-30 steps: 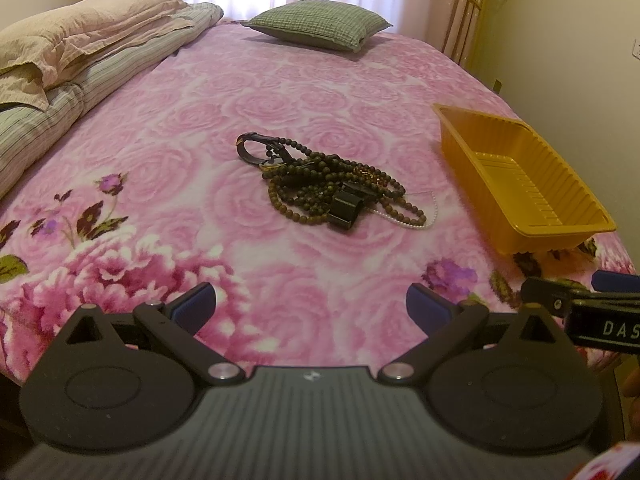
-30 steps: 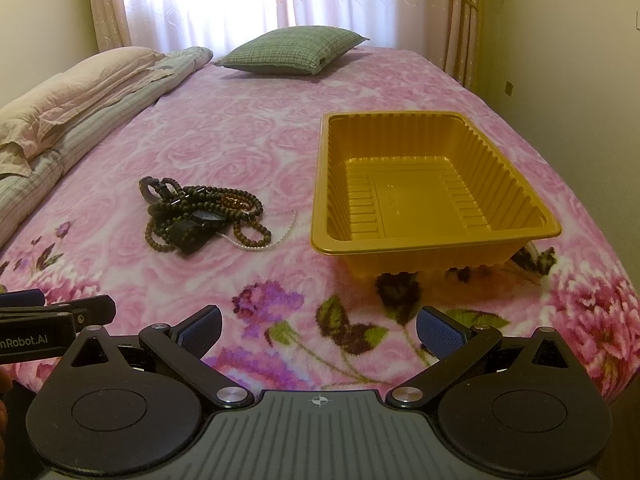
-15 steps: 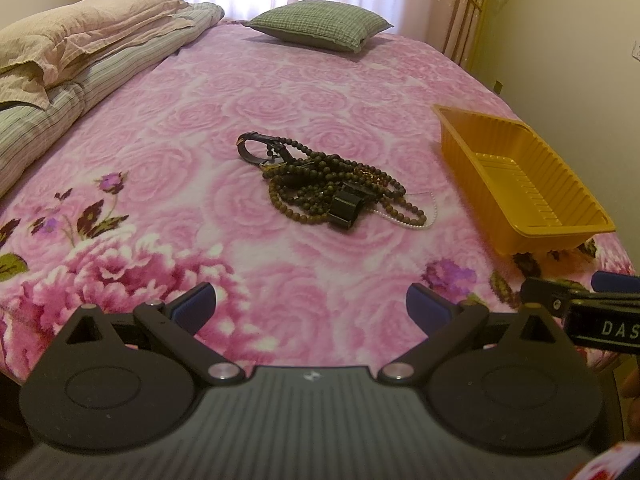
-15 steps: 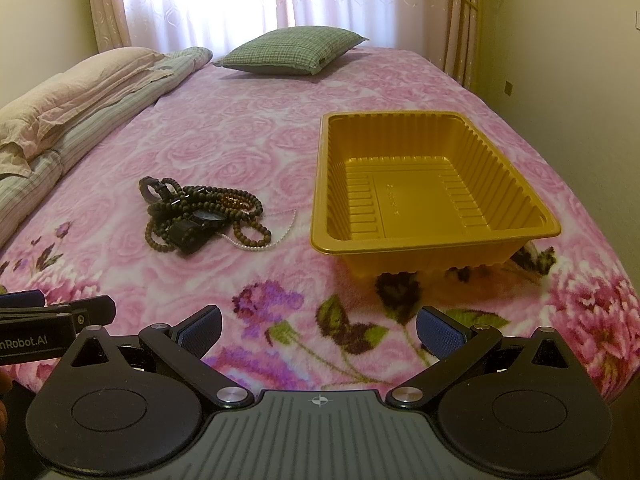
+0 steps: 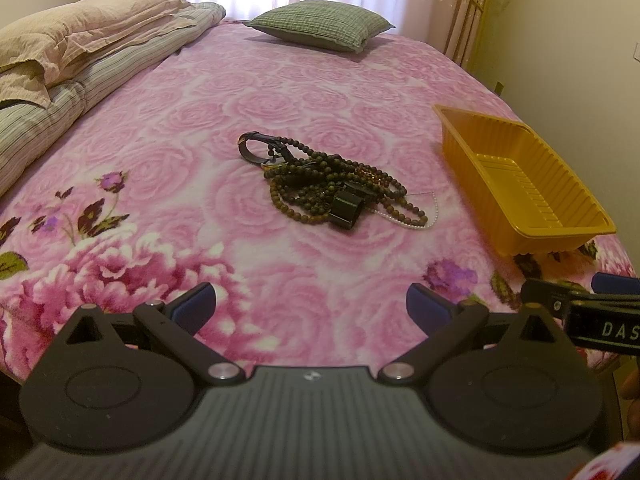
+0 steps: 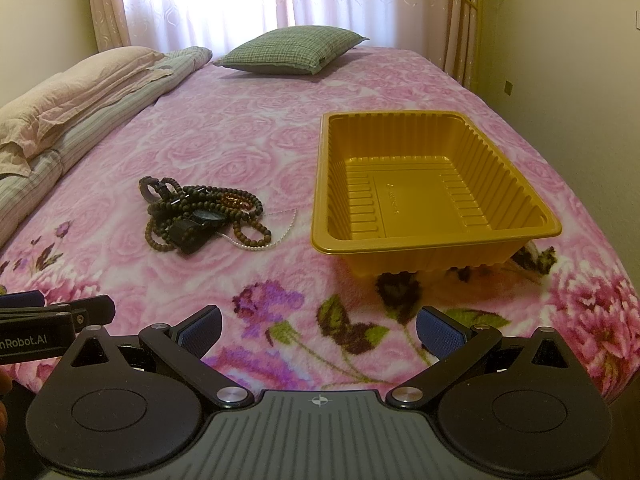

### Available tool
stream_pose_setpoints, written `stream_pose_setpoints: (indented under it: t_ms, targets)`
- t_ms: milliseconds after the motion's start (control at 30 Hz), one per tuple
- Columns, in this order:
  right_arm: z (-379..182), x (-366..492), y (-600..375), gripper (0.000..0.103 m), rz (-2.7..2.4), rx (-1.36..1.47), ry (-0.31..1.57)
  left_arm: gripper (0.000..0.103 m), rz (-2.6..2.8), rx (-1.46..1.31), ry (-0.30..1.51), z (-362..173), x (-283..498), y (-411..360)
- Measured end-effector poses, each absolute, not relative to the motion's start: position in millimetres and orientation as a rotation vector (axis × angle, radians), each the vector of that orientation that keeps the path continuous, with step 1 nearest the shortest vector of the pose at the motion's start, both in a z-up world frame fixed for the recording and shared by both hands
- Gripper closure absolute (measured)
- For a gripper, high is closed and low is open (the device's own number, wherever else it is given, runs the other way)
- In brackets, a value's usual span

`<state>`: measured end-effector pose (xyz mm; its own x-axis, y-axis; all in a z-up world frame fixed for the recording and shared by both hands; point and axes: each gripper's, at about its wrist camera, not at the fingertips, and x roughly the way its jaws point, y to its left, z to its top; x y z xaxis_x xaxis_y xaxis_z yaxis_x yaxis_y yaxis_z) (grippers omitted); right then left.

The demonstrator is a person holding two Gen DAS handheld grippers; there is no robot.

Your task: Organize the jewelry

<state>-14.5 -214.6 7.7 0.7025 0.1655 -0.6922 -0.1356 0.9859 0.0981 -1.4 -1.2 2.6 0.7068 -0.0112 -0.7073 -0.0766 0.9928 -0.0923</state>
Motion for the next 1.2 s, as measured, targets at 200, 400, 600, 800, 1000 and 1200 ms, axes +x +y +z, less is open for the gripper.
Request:
stream_pose_setpoints:
  t_ms: [200, 400, 600, 800, 1000, 1200]
  targets:
    - [7.7, -14.6, -214.8, 0.0, 0.168, 0.041, 0.774, 0.002, 0.038, -0.118, 0.786, 2.6, -1.3, -1.0]
    - [7.6, -14.6, -215.0, 0.0, 0.168, 0.042, 0.774, 0.002, 0.036, -0.118, 0.786, 2.6, -1.3, -0.8]
    - [7.6, -14.7, -215.0, 0.0, 0.168, 0.041, 0.774, 0.002, 0.038, -0.118, 0.786, 2.6, -1.2, -0.9]
    - [7.0, -14.7, -216.2, 0.0, 0.166, 0.043, 0.774, 0.002, 0.036, -0.119, 0.786, 2.8, -1.2, -1.0]
    - [4.6, -14.2, -221.2, 0.0, 0.158, 0.049, 0.774, 0.003, 0.03, -0.12, 0.779, 2.9, -0.6, -1.4]
    - [5.6, -13.3, -233.6, 0.0, 0.108, 0.072, 0.754, 0.003, 0.01, -0.12, 0.756, 5.4, 8.8, -5.2]
